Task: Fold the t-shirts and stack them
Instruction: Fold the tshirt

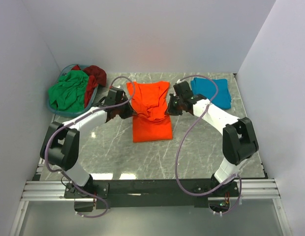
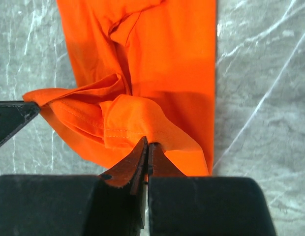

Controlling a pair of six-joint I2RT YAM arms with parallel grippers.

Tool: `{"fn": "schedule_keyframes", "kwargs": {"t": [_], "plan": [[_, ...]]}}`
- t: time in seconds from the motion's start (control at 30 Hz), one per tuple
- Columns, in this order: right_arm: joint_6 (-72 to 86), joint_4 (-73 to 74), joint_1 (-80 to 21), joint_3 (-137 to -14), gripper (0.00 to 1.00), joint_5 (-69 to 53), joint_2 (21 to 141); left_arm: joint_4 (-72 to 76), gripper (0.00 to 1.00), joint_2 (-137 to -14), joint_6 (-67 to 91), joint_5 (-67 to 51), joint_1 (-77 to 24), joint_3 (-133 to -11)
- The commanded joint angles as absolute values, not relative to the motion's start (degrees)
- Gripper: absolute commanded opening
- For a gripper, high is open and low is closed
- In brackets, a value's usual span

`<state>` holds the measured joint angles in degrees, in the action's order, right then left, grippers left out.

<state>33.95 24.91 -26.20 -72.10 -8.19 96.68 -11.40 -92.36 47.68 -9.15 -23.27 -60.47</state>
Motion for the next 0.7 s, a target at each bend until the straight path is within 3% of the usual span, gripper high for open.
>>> {"fn": "schedule_keyframes", "kwargs": {"t": [0.0, 0.27, 0.3, 0.33, 0.37, 0.47, 0.5, 0.6, 0.67], "plan": [[32.35, 23.99, -24.96, -75.76, 0.01, -10.02, 98.52, -9.76, 0.0, -94.21, 45.53, -9.93, -22.15, -63.81], [32.43, 22.67, -23.29, -79.01, 0.03, -11.77, 104.67, -6.77, 0.0, -100.19, 44.21, -10.37, -21.09, -65.56], [32.34, 22.76, -23.2, -79.45, 0.04, -12.13, 105.98, -6.94, 0.04, -100.89, 43.34, -11.24, -21.01, -66.78], [32.34, 22.85, -23.03, -80.24, 0.06, -12.13, 106.61, -7.29, 0.19, -102.12, 42.9, -11.68, -20.92, -67.32], [32.17, 22.94, -22.85, -80.68, 0.11, -12.13, 107.13, -7.82, 0.51, -102.39, 42.89, -10.99, -20.92, -68.37], [31.99, 24.43, -22.41, -82.61, 0.2, -11.87, 108.63, -10.19, 0.64, -102.22, 44.03, -6.17, -20.83, -69.17], [32.17, 25.13, -22.41, -82.88, 0.4, -11.52, 108.55, -10.63, 0.72, -101.52, 43.69, -4.85, -20.83, -69.6], [33.31, 23.21, -22.41, -81.57, 0.75, -12.3, 106.36, -13.36, 0.8, -100.2, 42.02, -2.2, -20.83, -70.84], [33.75, 23.03, -22.41, -80.51, 0.84, -11.96, 105.3, -13.01, 0.88, -99.15, 41.92, -2.9, -20.83, -69.97]]}}
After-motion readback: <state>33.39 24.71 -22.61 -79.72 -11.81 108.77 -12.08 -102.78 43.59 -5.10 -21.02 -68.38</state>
